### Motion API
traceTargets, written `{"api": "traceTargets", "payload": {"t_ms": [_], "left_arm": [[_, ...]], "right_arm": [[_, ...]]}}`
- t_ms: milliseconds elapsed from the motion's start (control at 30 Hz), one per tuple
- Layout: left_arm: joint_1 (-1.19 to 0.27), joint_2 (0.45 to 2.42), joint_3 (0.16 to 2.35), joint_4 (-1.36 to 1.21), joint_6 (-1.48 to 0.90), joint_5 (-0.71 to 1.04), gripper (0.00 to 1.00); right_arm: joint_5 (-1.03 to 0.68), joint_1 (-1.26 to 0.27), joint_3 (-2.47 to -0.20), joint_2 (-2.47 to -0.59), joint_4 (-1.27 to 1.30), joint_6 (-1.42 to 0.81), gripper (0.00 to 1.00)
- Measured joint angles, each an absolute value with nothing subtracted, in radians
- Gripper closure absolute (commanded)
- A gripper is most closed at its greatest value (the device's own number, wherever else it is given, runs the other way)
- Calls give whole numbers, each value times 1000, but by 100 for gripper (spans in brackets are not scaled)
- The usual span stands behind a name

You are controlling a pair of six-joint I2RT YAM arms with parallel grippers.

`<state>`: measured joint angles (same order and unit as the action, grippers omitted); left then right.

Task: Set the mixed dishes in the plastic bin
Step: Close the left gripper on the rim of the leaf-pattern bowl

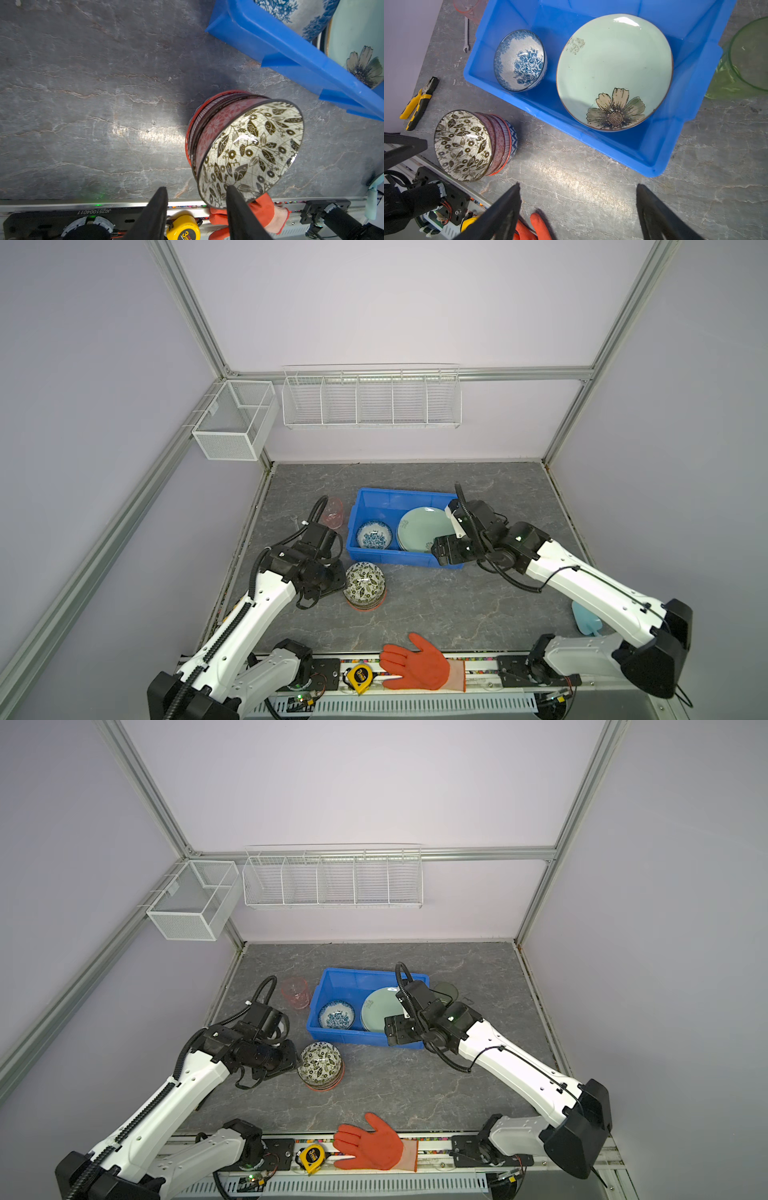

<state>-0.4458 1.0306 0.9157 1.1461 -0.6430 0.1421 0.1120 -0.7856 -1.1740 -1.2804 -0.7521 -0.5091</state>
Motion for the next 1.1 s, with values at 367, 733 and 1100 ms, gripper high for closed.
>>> {"api": "traceTargets", "payload": {"t_ms": [367,733,1100], "left_arm": [[-477,1093,916,1118,-643,127,62],[-517,1135,916,1096,-642,104,69],[-525,1192,916,1096,-642,101,77]], "right_arm": [[93,-752,-1119,-1243,-707,-536,12],[59,-742,-1118,-1248,-696,-546,11],[43,-733,-1117,-1261,-690,-547,10]]}}
